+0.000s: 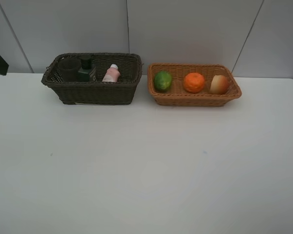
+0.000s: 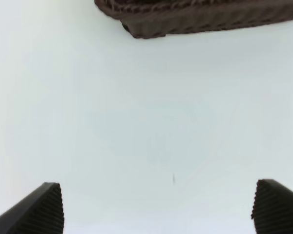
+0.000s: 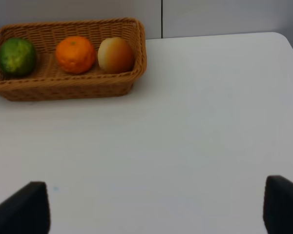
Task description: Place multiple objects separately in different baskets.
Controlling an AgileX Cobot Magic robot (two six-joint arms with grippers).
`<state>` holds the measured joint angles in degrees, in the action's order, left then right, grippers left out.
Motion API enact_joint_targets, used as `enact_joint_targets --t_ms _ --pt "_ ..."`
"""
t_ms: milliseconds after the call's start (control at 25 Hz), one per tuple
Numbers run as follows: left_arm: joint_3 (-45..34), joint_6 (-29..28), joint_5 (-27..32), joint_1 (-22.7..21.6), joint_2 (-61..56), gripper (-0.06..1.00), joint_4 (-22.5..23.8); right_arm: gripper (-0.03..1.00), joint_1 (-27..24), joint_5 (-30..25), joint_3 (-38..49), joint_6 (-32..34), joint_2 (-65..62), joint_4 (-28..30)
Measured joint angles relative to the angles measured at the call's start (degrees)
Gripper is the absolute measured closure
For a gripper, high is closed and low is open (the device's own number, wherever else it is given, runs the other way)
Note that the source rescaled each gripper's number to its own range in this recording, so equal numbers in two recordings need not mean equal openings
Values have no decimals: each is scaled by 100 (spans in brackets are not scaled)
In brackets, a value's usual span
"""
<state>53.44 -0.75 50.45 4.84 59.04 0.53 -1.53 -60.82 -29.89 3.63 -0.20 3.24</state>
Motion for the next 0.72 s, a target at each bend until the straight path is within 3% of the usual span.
enact_joint_targets --t_ms 320,720 --pt "-730 13 1214 -2 -2608 -5 -84 13 0 0 0 0 0 0" --pt "-1544 18 1387 3 -5038 -5 -111 13 0 0 0 0 0 0"
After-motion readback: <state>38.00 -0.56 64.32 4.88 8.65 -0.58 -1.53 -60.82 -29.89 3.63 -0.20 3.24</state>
